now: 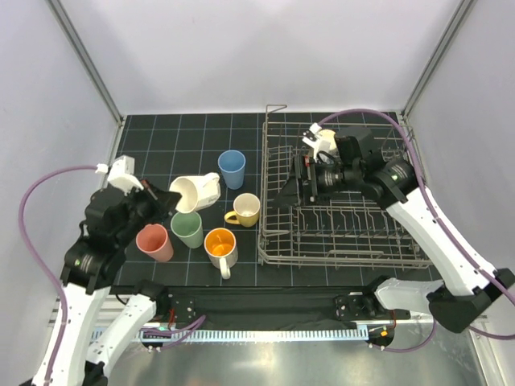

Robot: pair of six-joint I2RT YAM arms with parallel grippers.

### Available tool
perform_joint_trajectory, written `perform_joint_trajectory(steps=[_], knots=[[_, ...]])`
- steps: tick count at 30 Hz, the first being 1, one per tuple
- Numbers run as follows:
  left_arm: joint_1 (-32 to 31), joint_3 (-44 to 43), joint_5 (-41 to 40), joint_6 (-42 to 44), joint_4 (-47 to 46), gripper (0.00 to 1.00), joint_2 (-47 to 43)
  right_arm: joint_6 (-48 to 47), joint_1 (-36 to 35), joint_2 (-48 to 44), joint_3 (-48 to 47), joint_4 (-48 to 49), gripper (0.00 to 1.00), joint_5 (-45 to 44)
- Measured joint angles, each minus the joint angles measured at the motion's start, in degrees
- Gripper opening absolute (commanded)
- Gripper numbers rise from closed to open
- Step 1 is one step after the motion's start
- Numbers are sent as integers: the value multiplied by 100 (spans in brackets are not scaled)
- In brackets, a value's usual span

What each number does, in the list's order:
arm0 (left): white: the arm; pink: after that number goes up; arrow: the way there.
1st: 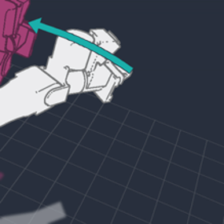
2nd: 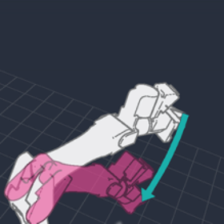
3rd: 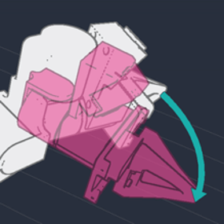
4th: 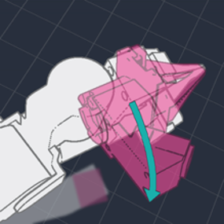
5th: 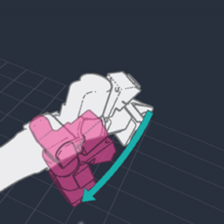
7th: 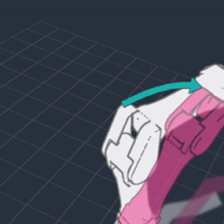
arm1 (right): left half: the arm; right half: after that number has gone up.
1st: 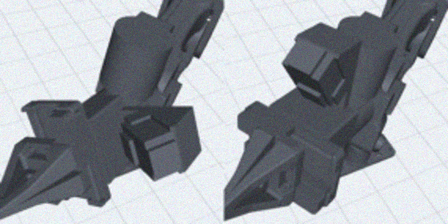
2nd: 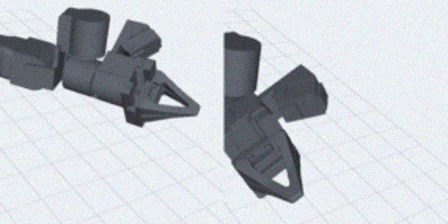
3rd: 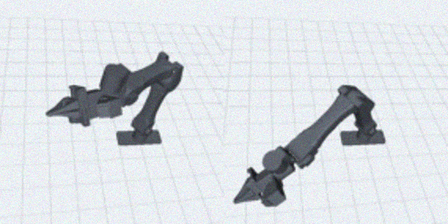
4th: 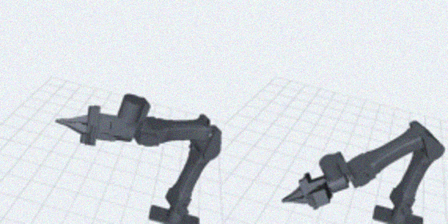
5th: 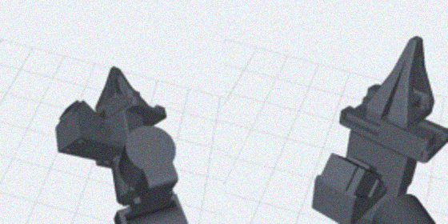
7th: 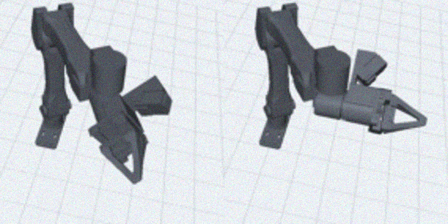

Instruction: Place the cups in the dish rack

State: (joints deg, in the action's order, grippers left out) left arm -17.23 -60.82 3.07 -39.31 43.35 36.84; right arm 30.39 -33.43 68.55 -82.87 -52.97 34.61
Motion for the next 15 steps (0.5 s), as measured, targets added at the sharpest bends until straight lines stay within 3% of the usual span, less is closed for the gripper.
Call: perform_joint_trajectory(steps=[6, 15], knots=[[0, -4, -42, 498, -2, 0, -533, 800, 0, 505, -374, 511, 100, 553], [2, -15, 737, 1720, -684, 0, -201, 2874, -140, 887, -573, 2050, 99, 1165]])
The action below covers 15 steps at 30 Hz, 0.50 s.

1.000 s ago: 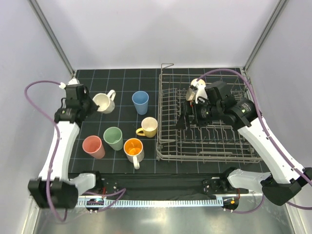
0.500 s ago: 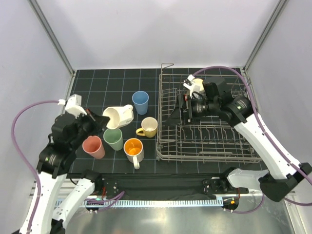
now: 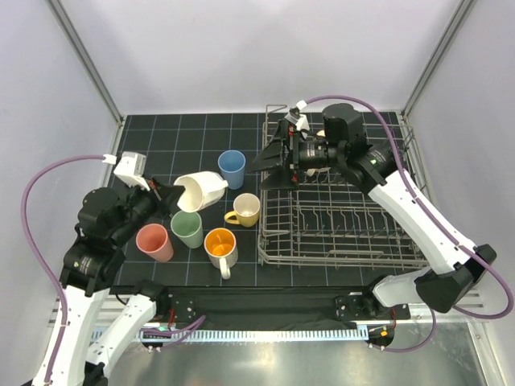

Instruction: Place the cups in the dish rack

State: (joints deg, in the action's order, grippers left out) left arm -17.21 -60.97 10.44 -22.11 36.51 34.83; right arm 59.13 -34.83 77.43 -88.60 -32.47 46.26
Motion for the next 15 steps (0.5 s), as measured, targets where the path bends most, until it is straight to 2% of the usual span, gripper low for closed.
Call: perform_joint_trajectory(steps=[7, 15], knots=[[2, 24, -39, 791, -643, 0, -22, 1421, -577, 396, -66, 319, 95, -103], [2, 39, 55, 918, -1047, 0, -184, 2422, -1150, 673, -306, 424, 94, -319]])
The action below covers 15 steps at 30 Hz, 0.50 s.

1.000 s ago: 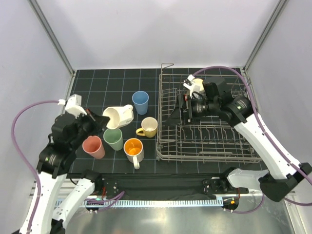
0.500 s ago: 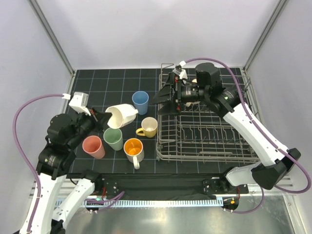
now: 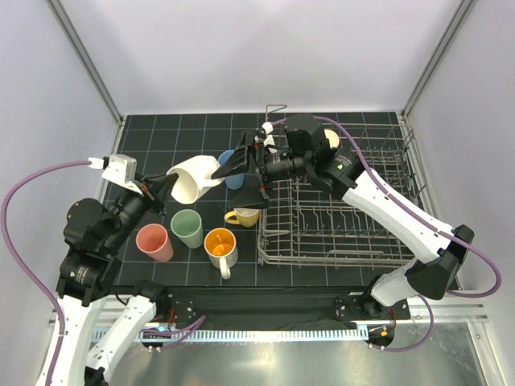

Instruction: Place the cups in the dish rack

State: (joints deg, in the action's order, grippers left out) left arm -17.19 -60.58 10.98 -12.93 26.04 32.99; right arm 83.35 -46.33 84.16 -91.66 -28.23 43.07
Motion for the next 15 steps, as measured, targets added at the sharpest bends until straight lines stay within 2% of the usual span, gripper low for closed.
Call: perform_joint_trajectory(steps=[4, 9, 12, 13, 15], knots=[[0, 96, 173, 48, -302, 0, -74, 391, -122, 11, 44, 317, 94, -63], [0, 190, 496, 144, -669, 0, -57, 780, -284, 79, 85, 627, 86, -168], [0, 372, 632, 160, -907, 0, -149, 1080, -391, 83, 260, 951, 79, -245], [0, 417, 682, 166, -949, 0, -177, 1196, -431, 83, 345, 1080, 71, -278], [2, 455, 732, 201, -955, 0, -203, 1397, -487, 81, 487, 1285, 65, -315]])
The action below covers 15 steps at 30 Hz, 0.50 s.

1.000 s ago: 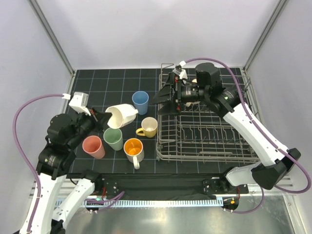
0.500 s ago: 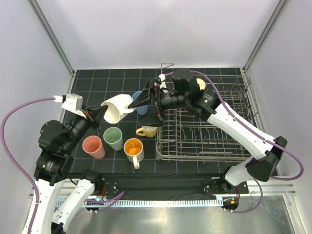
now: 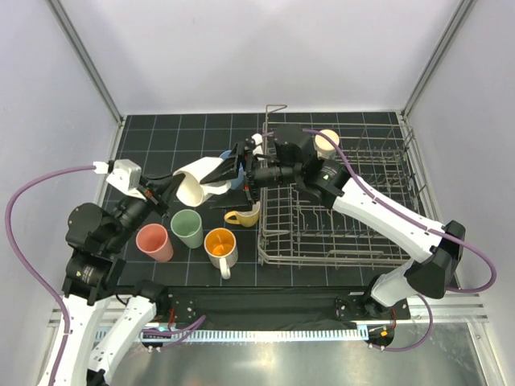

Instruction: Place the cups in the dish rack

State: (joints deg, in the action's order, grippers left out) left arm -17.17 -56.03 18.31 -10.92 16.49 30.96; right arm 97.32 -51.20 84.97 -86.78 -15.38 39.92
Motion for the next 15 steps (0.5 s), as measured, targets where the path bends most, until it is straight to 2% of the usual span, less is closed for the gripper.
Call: perform_joint_trajectory(steps=[4, 15], knots=[[9, 87, 17, 44, -39, 0, -50, 236, -63, -35, 142, 308, 59, -116], [9, 155, 79, -201, -214, 0, -291, 431, -120, -199, 485, 946, 57, -125]])
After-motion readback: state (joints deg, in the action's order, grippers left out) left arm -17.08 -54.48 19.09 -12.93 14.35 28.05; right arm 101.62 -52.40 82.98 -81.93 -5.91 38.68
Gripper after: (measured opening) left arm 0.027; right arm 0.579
